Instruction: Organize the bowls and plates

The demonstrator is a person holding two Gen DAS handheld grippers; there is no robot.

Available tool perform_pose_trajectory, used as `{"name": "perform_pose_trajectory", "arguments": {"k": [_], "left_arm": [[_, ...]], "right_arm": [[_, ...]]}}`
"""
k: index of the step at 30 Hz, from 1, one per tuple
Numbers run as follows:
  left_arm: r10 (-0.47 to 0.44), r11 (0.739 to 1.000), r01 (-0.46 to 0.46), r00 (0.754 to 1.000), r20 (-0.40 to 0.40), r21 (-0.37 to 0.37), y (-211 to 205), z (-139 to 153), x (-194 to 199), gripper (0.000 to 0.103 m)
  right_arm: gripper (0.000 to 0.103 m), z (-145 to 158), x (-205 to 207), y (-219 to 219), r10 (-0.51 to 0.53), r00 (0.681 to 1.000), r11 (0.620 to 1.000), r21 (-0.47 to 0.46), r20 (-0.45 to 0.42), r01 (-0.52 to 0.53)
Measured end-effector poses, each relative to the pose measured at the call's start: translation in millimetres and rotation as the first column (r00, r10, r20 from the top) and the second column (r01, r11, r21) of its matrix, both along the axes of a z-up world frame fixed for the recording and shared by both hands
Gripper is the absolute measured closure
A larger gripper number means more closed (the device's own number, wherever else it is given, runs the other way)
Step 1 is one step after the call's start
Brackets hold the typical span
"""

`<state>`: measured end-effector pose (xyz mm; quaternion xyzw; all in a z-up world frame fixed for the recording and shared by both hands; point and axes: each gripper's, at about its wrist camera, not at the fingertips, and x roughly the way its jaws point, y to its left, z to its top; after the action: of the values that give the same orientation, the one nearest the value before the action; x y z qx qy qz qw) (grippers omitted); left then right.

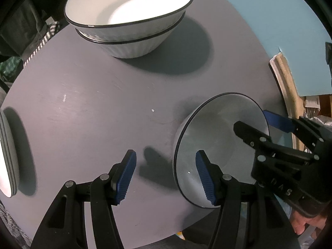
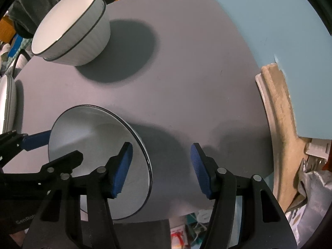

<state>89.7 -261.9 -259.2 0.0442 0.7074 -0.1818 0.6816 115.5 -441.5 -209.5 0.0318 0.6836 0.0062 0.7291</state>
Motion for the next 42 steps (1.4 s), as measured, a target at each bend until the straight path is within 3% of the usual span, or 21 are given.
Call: {"name": "perform_pose_trajectory", "arguments": {"k": [12,24,32,42], "left_arm": [[0.024,1.0,-0.024,0.999,-0.027,-0.004,0,-11,-1,0.043],[0.045,0.998,-0.048,0.996,-0.083,-0.04,17,-27,9,0.084],[0.042,0.997,-0.048,0.995,-0.091,-0.062,29,-29,11,0.094],[0.036,0.996,-0.044,0.994,-0.103,-0.074,28,-24,12,0.095]], "right_arm": [[0.068,-10,2,-3,0.016,0.999,1.0,0.025,-0.029,-0.015],[0.09,-11,5,-6,0.048,0.998,0.997,0.061,-0.033,-0.046],[0.094,-19,4,7,0.07,0.997,0.996,0.059,-0.041,-0.067],[0.094,-19,13,11,0.086,0.995,0.995,0.047,-0.058,-0.083]]}}
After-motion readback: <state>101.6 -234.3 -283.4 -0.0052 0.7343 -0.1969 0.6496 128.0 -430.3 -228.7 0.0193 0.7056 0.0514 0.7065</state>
